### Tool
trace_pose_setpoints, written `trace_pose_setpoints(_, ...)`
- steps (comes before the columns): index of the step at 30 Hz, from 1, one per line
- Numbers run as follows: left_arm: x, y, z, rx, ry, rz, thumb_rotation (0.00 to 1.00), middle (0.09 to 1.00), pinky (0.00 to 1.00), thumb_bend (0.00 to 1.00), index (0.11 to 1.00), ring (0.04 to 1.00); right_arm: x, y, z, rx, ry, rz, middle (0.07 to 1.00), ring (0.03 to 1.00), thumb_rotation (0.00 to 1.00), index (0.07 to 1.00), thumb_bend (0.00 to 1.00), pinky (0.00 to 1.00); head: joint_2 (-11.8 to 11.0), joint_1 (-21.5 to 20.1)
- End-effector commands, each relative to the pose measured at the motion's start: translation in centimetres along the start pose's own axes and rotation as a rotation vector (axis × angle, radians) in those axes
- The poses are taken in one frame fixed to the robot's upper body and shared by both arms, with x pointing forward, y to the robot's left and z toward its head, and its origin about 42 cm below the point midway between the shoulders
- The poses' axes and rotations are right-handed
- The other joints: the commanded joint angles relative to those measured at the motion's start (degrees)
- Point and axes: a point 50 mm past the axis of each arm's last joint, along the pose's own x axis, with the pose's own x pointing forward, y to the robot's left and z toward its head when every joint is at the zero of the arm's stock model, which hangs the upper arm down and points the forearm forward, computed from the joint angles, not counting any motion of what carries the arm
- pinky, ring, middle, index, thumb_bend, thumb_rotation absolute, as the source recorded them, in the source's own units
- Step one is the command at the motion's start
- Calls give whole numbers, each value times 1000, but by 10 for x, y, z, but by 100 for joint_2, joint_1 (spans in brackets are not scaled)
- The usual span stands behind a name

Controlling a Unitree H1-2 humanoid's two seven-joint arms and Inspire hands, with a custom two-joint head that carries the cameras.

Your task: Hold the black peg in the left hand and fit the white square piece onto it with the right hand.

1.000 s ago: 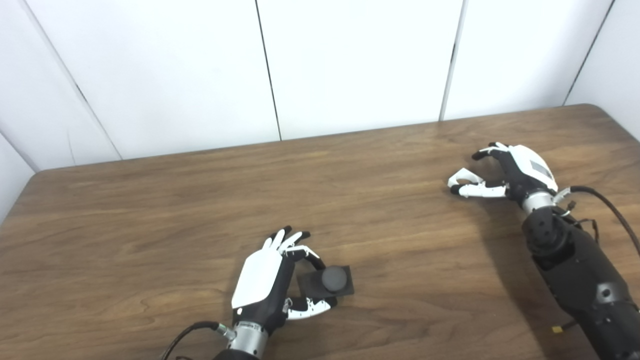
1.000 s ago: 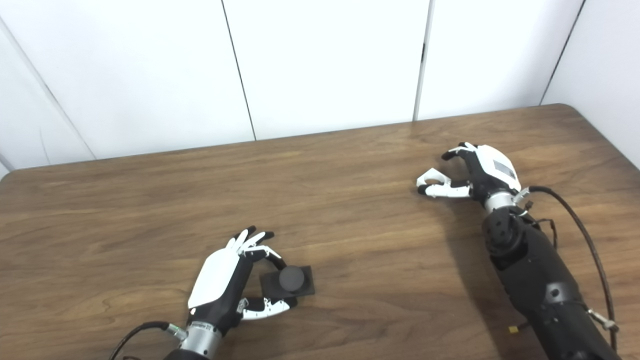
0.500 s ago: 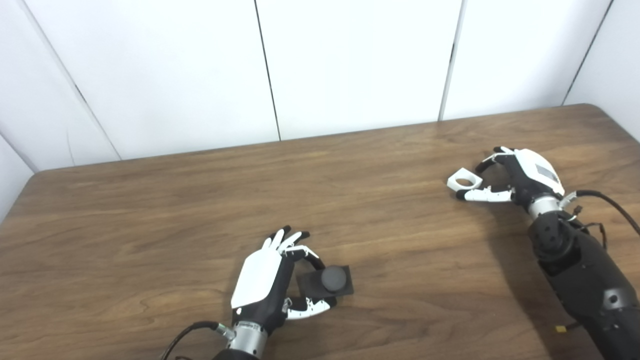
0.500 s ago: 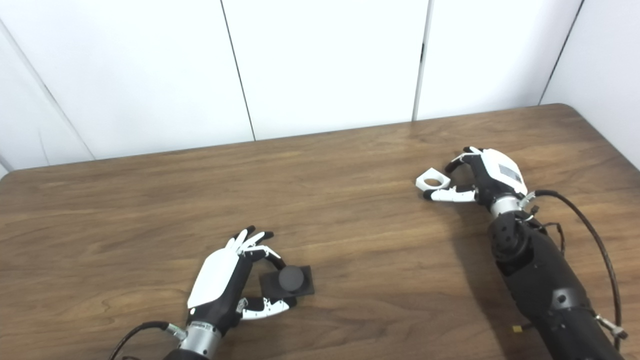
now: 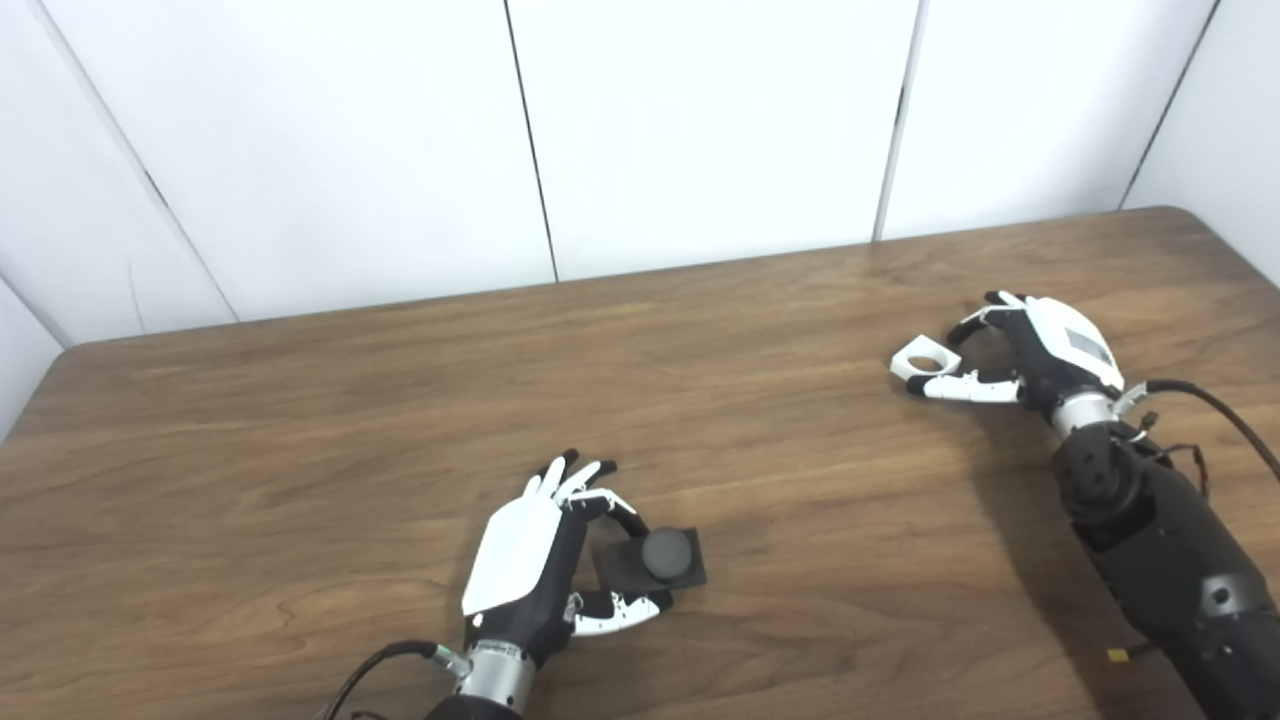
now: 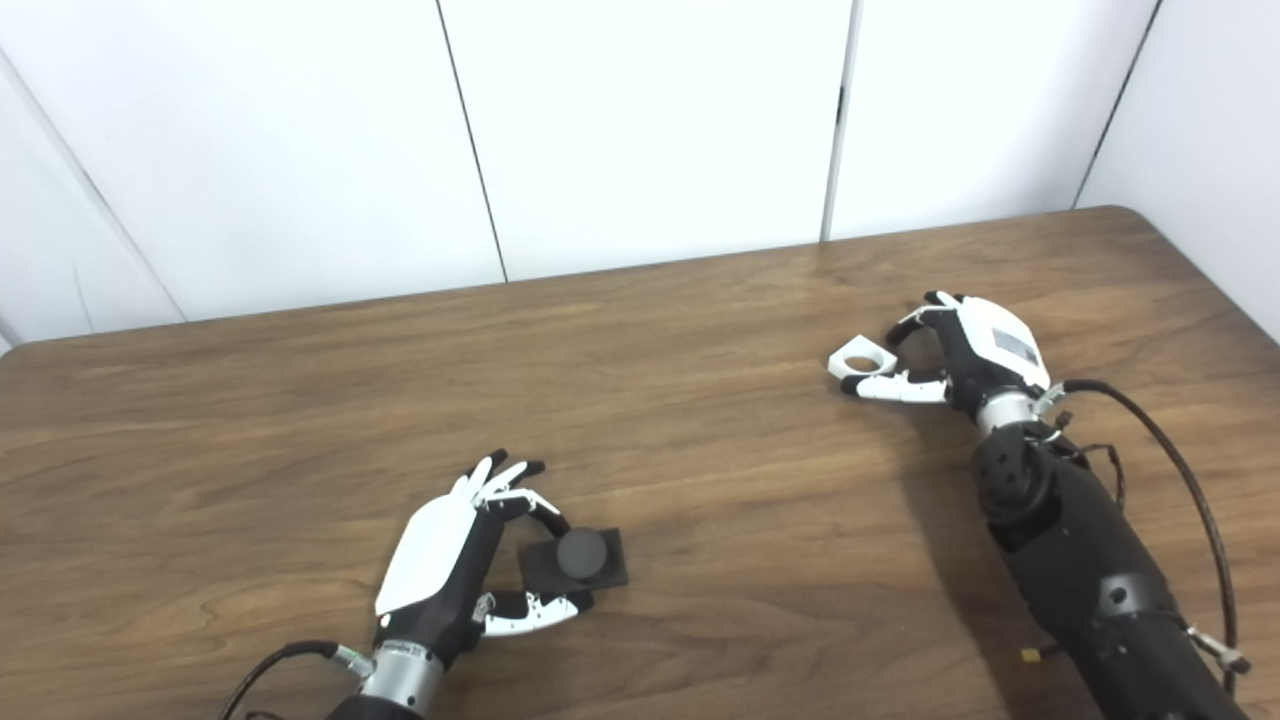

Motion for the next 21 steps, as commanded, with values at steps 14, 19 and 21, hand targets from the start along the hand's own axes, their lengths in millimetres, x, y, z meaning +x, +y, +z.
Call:
trace_pose_setpoints(14, 7, 4, 5, 14, -21, 28, 68, 900, 1000, 519, 488, 999, 17, 2, 14, -49, -17, 41, 926, 987, 510, 638, 923, 948, 22, -29)
trace_pose_setpoints(19, 8, 3, 8, -1, -26, 36, 67, 900, 1000, 519, 488, 1000, 19, 4, 19, -70, -26, 53, 918, 983, 495, 633, 939, 959, 53, -8)
trace_pose_setpoints(21, 8, 3, 8, -2, -26, 38, 67, 900, 1000, 519, 488, 1000, 20, 4, 20, -77, -27, 57, 916, 982, 490, 632, 938, 963, 60, 3)
